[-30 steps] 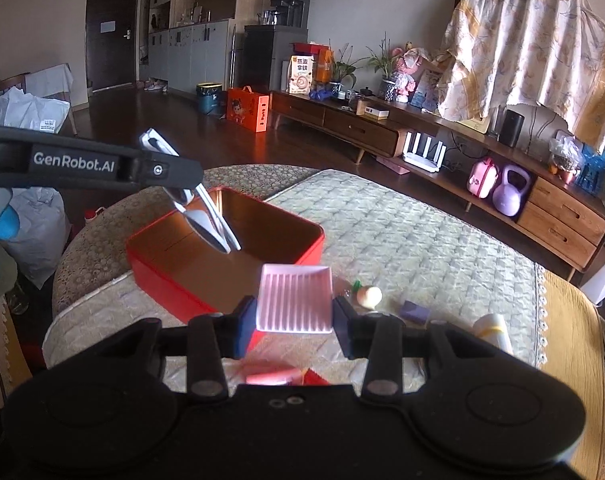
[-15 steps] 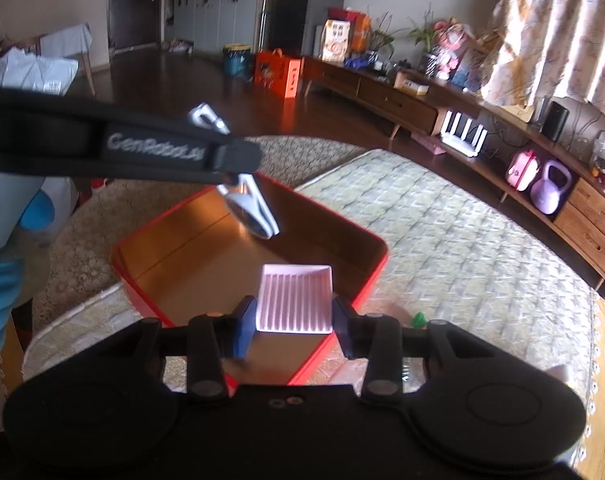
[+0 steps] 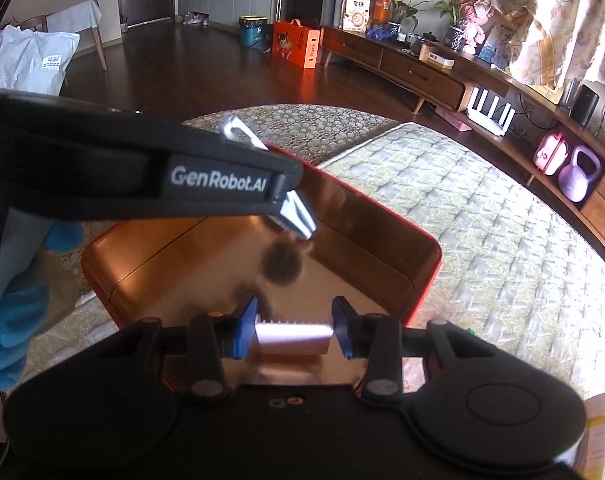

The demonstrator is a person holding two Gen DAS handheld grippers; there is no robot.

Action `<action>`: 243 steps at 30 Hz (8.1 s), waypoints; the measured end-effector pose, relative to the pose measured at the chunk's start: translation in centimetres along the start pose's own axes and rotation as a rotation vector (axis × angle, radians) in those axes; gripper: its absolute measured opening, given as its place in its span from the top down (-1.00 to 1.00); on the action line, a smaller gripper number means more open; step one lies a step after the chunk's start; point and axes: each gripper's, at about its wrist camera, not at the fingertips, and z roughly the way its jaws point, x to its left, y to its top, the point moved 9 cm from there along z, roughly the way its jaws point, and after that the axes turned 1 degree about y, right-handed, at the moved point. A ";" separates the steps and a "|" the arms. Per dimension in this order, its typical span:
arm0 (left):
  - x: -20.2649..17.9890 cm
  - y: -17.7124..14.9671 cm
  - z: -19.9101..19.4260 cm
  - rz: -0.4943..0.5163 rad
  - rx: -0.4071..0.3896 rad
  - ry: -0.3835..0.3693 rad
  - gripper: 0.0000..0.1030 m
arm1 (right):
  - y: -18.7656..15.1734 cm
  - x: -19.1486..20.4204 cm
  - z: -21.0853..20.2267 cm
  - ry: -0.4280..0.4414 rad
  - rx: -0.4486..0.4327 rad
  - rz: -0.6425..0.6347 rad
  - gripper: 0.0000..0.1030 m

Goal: Organize rigid objects
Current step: 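Carry sunglasses and pink tray over the red tin and release both inside, then withdraw both grippers from the red tin back over the table, then grasp the snack packet with the left gripper while the right gripper grasps the purple toy, then carry snack packet and purple toy into the red tin and open both grippers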

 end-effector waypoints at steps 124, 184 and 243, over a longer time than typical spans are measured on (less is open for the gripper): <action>-19.8 -15.7 -3.0 0.376 0.118 -0.150 0.11 | -22.6 -22.8 -12.3 -0.262 -0.058 0.532 -0.45; -10.5 -7.9 -12.6 0.170 0.064 -0.074 0.64 | -8.4 -4.9 -18.3 -0.098 -0.206 0.235 0.05; 1.2 -5.9 0.1 0.089 0.214 0.127 0.65 | 1.4 -3.2 1.5 -0.010 0.034 0.158 0.01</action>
